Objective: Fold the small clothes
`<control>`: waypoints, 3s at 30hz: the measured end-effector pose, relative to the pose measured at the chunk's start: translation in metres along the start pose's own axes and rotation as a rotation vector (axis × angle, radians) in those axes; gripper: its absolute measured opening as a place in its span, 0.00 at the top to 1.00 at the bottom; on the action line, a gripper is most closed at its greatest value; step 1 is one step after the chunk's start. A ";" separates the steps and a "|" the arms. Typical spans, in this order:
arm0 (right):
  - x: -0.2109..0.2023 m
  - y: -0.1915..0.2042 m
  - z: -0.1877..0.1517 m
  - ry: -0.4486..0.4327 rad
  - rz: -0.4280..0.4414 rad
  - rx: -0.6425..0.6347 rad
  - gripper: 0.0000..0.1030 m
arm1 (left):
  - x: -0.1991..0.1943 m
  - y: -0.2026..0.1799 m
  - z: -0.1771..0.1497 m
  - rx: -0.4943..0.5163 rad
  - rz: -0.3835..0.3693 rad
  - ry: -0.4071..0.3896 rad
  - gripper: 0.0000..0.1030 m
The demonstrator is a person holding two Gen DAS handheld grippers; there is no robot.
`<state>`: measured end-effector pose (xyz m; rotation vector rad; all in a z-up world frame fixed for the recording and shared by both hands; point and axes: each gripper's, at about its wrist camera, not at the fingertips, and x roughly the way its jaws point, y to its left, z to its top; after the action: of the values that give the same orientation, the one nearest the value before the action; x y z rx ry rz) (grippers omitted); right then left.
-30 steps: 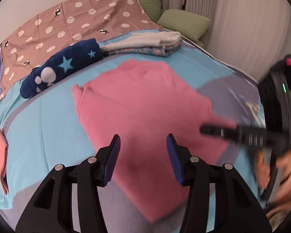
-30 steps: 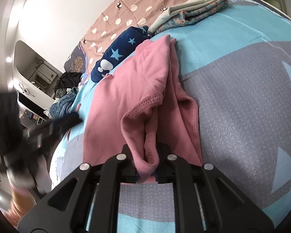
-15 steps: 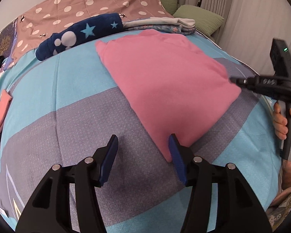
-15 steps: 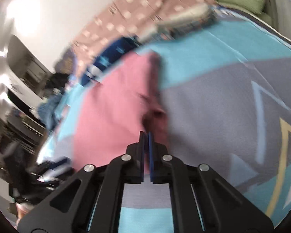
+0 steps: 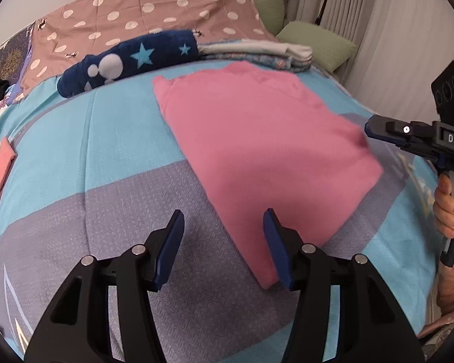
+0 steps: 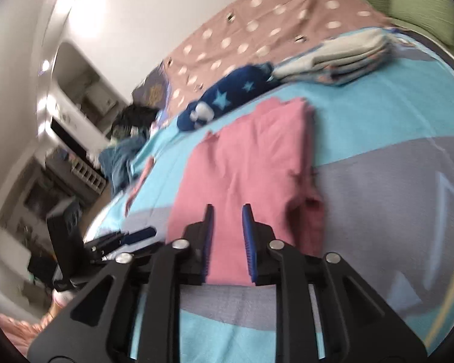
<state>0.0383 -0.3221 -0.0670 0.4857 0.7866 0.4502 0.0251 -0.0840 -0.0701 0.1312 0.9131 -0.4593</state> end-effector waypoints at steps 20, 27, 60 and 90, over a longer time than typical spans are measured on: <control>0.026 -0.027 -0.024 0.056 -0.262 0.003 0.82 | 0.016 0.003 -0.007 -0.022 -0.068 0.022 0.22; 0.026 -0.025 -0.023 0.034 -0.276 0.021 0.82 | 0.021 0.001 -0.006 -0.002 -0.077 0.019 0.13; 0.173 -0.034 0.148 0.221 -0.273 -0.317 0.48 | 0.076 0.051 0.076 -0.173 -0.080 -0.047 0.13; 0.167 -0.041 0.131 0.123 -0.259 -0.292 0.68 | 0.106 0.120 0.132 -0.324 -0.202 -0.042 0.95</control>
<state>0.2499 -0.2949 -0.1036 0.0826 0.8727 0.3479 0.2299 -0.0509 -0.0825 -0.2673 0.9513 -0.4927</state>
